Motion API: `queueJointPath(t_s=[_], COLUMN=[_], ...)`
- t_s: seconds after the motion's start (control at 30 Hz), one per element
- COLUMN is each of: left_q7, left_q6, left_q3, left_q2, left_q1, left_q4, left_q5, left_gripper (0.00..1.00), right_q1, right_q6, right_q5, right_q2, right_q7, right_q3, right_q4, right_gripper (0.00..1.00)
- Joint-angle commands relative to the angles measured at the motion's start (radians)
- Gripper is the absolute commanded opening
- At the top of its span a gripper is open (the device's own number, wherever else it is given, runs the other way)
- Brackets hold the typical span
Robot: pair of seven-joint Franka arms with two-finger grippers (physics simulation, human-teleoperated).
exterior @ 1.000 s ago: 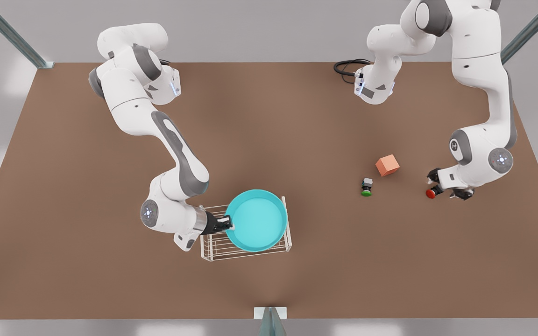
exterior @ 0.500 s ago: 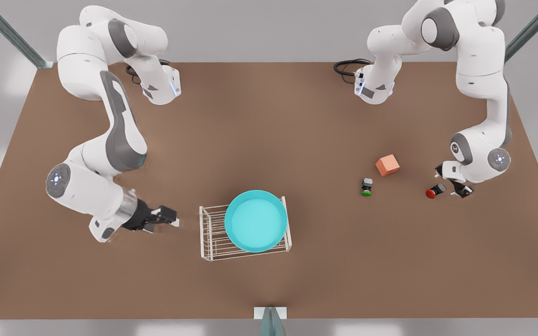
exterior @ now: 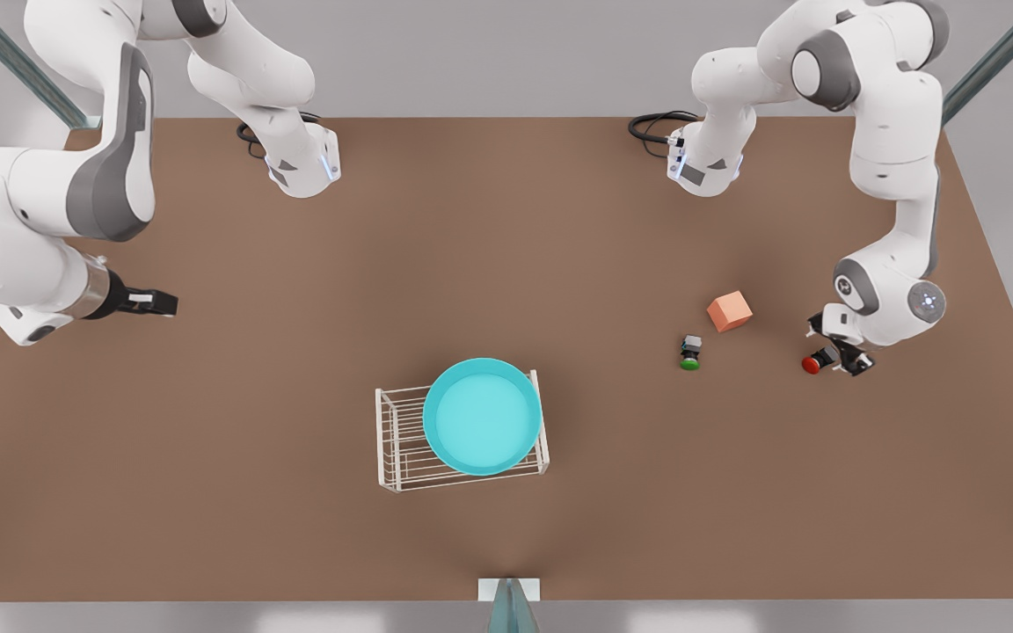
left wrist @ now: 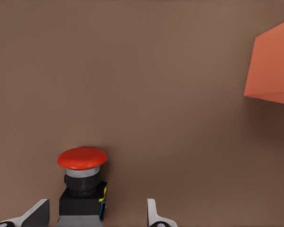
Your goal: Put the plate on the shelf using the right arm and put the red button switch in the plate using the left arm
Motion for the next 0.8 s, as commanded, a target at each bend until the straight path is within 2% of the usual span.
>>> queueJointPath(t_s=[0.0, 0.37, 0.43, 0.5, 0.57, 0.63, 0.67, 0.77], left_q7=[0.136, 0.134, 0.133, 0.131, 0.126, 0.108, 0.096, 0.008], left_q6=[0.014, 0.017, 0.024, 0.024, 0.024, 0.022, 0.017, 0.013], left_q3=[-0.001, 0.001, 0.002, 0.003, 0.003, 0.003, 0.003, 0.003], left_q2=[0.005, 0.028, 0.042, 0.042, 0.042, 0.042, 0.039, 0.026], left_q1=[-0.001, 0.004, 0.009, 0.009, 0.009, 0.009, 0.006, 0.001], left_q4=[0.002, 0.009, 0.018, 0.021, 0.021, 0.021, 0.021, 0.021], left_q5=[-0.026, -0.024, -0.026, -0.026, -0.026, -0.039, -0.039, -0.039], left_gripper=[1.0, 1.0, 0.88, 0.82, 0.62, 0.5, 0.45, 0.43], right_q1=[0.0, 0.003, 0.003, 0.003, 0.003, 0.003, 0.003, 0.003], right_q6=[-0.015, -0.015, -0.015, -0.014, -0.012, -0.009, -0.008, -0.006], right_q5=[0.003, 0.005, 0.005, 0.005, 0.006, 0.017, 0.02, 0.02], right_q2=[0.003, 0.017, 0.02, 0.021, 0.021, 0.024, 0.026, 0.027], right_q7=[-0.041, -0.07, -0.072, -0.072, -0.073, -0.087, -0.087, -0.087], right_q3=[-0.004, -0.016, -0.016, -0.016, -0.016, -0.025, -0.03, -0.031], right_q4=[0.003, 0.008, 0.014, 0.014, 0.014, 0.014, 0.014, 0.014], right_gripper=[1.0, 1.0, 1.0, 1.0, 1.0, 1.0, 1.0, 1.0])
